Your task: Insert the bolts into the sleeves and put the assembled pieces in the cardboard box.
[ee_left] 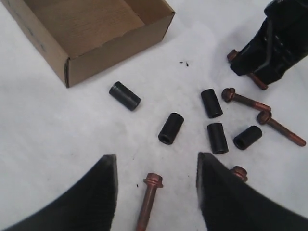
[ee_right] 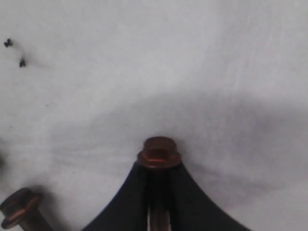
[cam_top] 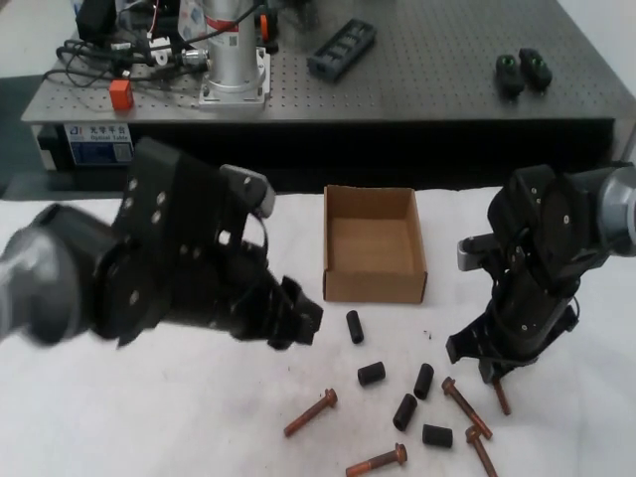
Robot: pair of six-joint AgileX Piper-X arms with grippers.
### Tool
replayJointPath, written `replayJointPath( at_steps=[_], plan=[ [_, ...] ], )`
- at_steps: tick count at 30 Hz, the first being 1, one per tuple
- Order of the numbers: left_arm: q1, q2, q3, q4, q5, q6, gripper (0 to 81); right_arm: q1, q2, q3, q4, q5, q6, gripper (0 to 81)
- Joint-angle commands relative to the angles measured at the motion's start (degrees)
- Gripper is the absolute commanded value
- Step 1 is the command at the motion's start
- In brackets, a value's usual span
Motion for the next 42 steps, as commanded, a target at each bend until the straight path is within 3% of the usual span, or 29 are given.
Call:
replayJointPath(
  at_steps=[1,9,15,20,34,39,42],
  plan=[
    [-0.34,3.83,-4.76,3.75,-0.02,4.62,37.4,-0.62,0.62,-0.45,-1.72,-0.43,-2.16,0.8],
    [-5.22,18.41,-23.42,21.6,-2.71,18.78,36.3,-4.52,-4.39,-0.34,2.05,-8.46,-1.95,0.8],
    [-10.72,30.89,-42.03,39.25,-4.05,19.2,31.5,-7.22,-11.42,-0.27,5.73,-8.82,-1.52,0.8],
    [-16.32,37.48,-52.55,46.7,-11.5,17.93,31.5,-8.69,-15.18,-0.27,6.47,-8.98,-1.08,0.8],
    [-19.31,44.94,-56.83,50.18,-12.95,7.28,31.5,-10.48,-19.3,-0.27,8.03,-11.63,-1.08,0.8],
    [-19.56,45.16,-56.68,51.34,-7.12,4.27,31.5,-10.48,-19.3,-0.27,7.86,-12.98,-1.08,0.8],
    [-19.88,45.16,-56.68,52.24,-7.23,4.16,31.5,-10.48,-19.3,-0.27,7.76,-12.99,-1.08,0.8]
  ],
)
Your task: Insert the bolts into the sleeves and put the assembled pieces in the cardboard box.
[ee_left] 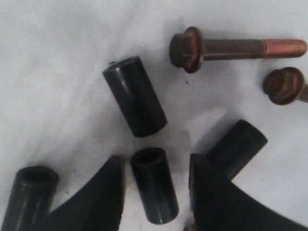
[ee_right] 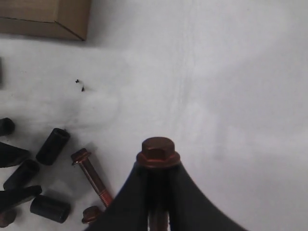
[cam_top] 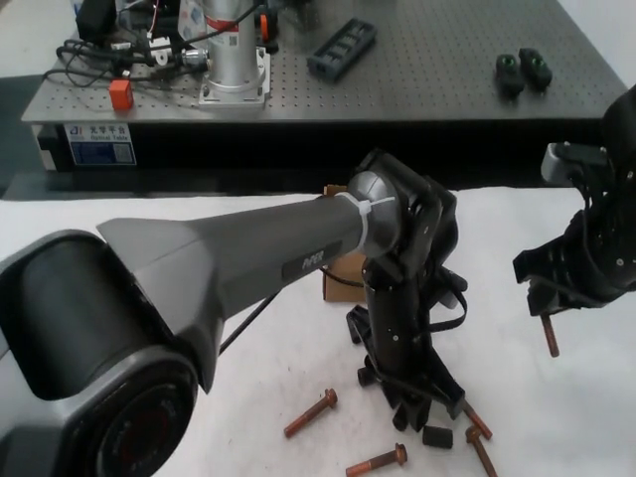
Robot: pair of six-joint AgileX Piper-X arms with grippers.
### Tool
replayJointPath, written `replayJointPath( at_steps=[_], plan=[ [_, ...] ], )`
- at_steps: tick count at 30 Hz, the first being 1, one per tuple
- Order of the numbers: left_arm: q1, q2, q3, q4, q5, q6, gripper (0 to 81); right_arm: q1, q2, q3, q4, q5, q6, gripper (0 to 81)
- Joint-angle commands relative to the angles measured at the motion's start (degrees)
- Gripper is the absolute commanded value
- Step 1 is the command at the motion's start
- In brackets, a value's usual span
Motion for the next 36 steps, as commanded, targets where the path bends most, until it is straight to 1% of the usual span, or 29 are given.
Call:
replayJointPath(
  at_steps=[1,3,5,8,10,11,15,19,22,26,28,31,33,36],
  plan=[
    [-0.55,0.02,-0.35,1.79,0.98,-1.21,31.5,-0.32,-0.96,-0.27,-0.3,-1.5,0.32,0.8],
    [-0.63,0.12,-0.35,2.11,0.92,-1.89,30.7,-0.32,-0.96,-0.27,-0.3,-2.16,0.32,0.8],
    [-0.63,0.09,-0.35,2.53,0.92,-2.58,26.5,-0.32,-0.96,-0.27,-0.3,-2.16,0.32,0.8],
    [-0.63,0.09,-0.07,2.44,0.92,-2.45,14.1,-0.32,-0.96,-0.27,-0.3,-2.16,0.32,0.8],
    [-0.63,0.09,-0.07,1.83,0.92,-0.96,3.2,-0.32,-1.06,-0.27,-0.3,-2.38,0.32,0.8],
    [-0.63,0.09,-0.07,1.6,0.92,-0.26,1.0,-0.32,-1.38,-0.27,-0.67,-3.15,0.32,0.8],
    [-0.35,-0.91,-1.63,1.58,0.92,-0.12,0.7,-0.44,-5.11,-0.27,-3.41,-11.49,0.68,0.8],
    [1.95,-7.72,-0.78,-0.46,0.72,-2.63,0.7,-0.44,-10.38,2.25,-5.34,-16.27,0.88,0.8],
    [4.06,-16.34,5.09,-7.52,0.45,-4.84,0.7,-0.44,-13.66,6.08,-11.14,-21.71,6.13,0.8],
    [6.49,-30.1,19.41,-19.87,1.95,-8.13,0.7,0.18,-18.29,10.92,-23.27,-31.47,17.18,0.8],
    [6.79,-37.05,27.13,-27.52,4.29,-9.69,0.7,2.06,-20.51,12.77,-32.16,-33.49,23.08,0.8],
    [6.54,-45.71,39.7,-41.1,8.47,-13.39,0.7,7.2,-22.75,14.23,-46.3,-33.5,32.97,0.8],
    [6.49,-50.87,46.74,-50.94,11.39,-15.89,0.7,11.18,-23.47,14.53,-54.0,-31.38,37.01,0.8],
    [6.49,-56.52,53.51,-60.99,15.28,-19.87,0.7,16.87,-23.52,14.51,-61.69,-27.38,39.3,0.8]
  ],
)
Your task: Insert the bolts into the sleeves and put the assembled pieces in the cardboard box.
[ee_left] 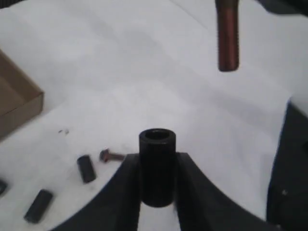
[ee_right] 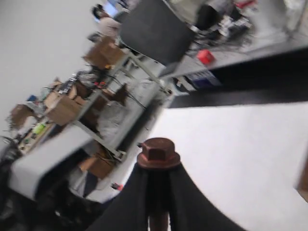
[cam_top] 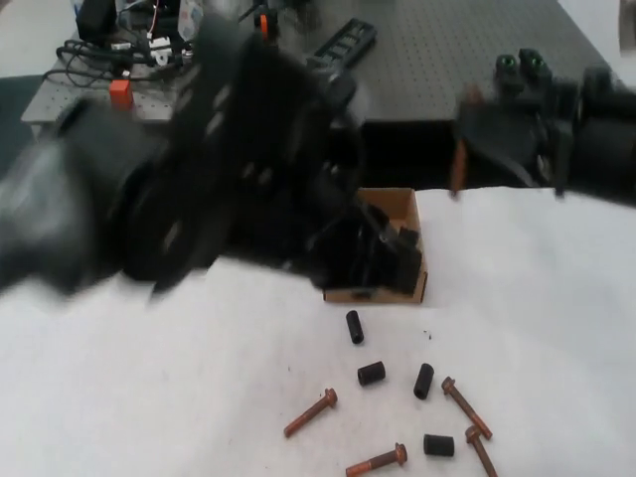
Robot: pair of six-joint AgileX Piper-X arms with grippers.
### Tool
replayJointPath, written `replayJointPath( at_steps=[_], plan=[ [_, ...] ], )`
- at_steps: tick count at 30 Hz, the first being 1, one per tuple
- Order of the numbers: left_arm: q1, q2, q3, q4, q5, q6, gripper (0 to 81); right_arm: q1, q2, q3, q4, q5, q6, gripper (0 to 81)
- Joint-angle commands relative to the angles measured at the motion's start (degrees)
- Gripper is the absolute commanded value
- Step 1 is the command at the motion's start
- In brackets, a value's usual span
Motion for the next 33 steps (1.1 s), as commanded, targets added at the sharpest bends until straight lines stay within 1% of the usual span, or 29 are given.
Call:
replayJointPath(
  at_steps=[1,4,6,10,13,19,22,24,31,32,33],
  plan=[
    [-0.32,-13.76,17.39,-26.24,9.14,-8.73,0.7,4.64,-0.55,0.02,-8.08,4.42,4.25,0.8],
    [-0.32,-17.31,20.24,-28.63,7.74,-10.29,0.7,7.21,-0.62,0.02,-8.18,6.21,4.24,0.8],
    [-0.32,-18.78,20.75,-28.52,6.15,-10.28,0.7,7.72,-0.62,0.02,-7.69,6.2,4.01,0.8],
    [-0.32,-19.87,20.73,-28.52,5.92,-10.16,0.7,7.77,-0.62,0.02,-7.28,6.04,3.76,0.8],
    [-0.32,-19.89,20.73,-28.41,5.58,-10.16,0.7,7.77,-0.62,0.02,-7.17,3.72,3.76,0.8],
    [-0.32,-19.89,20.73,-28.23,4.86,-10.16,0.7,7.77,-0.62,0.02,-4.25,2.06,2.52,0.8],
    [-0.32,-19.89,20.73,-28.23,6.47,-10.04,0.7,7.77,-0.62,0.02,-3.37,-0.15,1.03,0.8],
    [-0.32,-19.89,20.73,-28.23,6.4,-10.05,0.7,7.77,-0.62,0.02,-3.0,-0.76,0.76,0.8],
    [-0.32,-19.89,20.73,-28.23,5.89,-10.36,0.7,7.77,-0.62,0.02,1.35,-7.1,-4.65,0.4],
    [-0.32,-19.89,20.73,-28.23,5.87,-10.36,0.7,7.77,-0.62,0.02,1.51,-7.82,-5.11,1.5],
    [-0.32,-19.89,20.73,-28.23,5.78,-10.36,0.7,7.77,-0.62,0.02,1.71,-8.22,-5.55,6.2]
  ],
)
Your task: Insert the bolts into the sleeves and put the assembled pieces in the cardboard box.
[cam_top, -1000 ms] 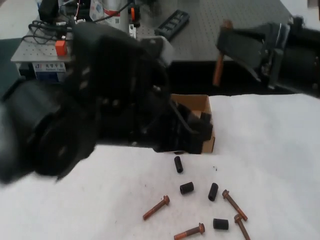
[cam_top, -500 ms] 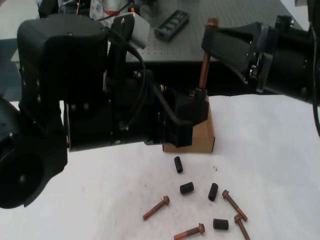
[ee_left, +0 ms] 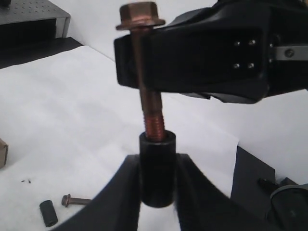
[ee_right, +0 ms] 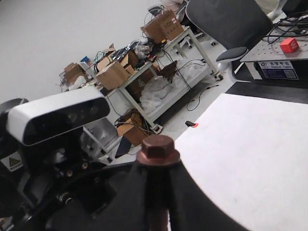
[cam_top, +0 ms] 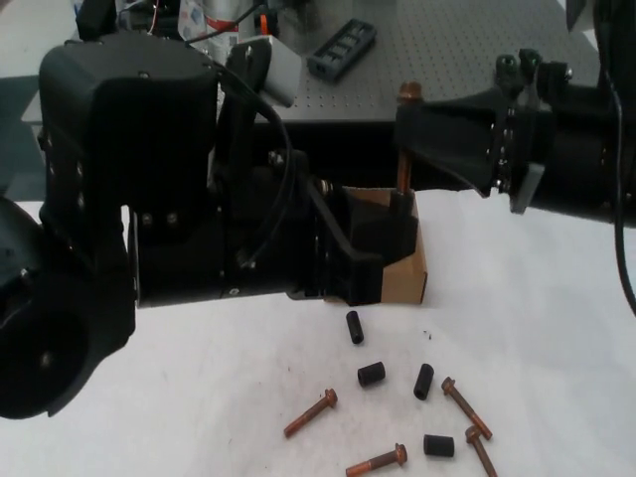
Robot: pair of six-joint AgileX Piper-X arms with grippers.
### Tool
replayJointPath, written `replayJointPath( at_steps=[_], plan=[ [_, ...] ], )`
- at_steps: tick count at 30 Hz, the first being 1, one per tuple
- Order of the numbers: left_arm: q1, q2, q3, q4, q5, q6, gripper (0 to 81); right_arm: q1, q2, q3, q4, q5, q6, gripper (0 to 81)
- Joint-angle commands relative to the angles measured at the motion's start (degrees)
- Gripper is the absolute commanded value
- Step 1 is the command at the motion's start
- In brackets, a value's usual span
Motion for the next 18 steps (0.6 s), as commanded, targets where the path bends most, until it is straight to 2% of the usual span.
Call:
replayJointPath(
  at_steps=[1,4,5,9,12,15,18],
  plan=[
    [-0.09,-0.69,-0.46,-1.95,-1.29,-0.45,0.7,-0.01,-0.47,-0.13,1.72,-4.59,-2.64,14.1],
    [-0.09,-0.69,-0.46,-1.95,-3.23,0.63,0.7,-0.01,-0.47,-0.23,1.73,-4.6,-2.98,46.1],
    [-0.09,-0.69,-0.46,-1.95,-4.11,0.98,0.7,-0.38,-0.47,-0.23,1.73,-4.47,-1.95,50.2],
    [0.43,0.7,-0.81,-3.4,-12.65,0.67,0.7,-4.71,-2.63,-0.23,6.33,-4.32,-2.08,43.0],
    [2.77,5.78,-3.22,-5.07,-13.96,-2.48,0.7,-10.21,-5.78,-0.23,16.24,-4.01,-6.31,42.6],
    [5.47,14.46,-9.52,-3.63,-14.1,-6.21,0.7,-15.37,-8.96,-0.23,28.55,3.31,-14.22,42.6],
    [6.69,25.43,-19.08,3.1,-15.11,-6.61,0.7,-17.72,-10.02,-0.23,40.35,14.72,-24.72,42.6]
  ],
)
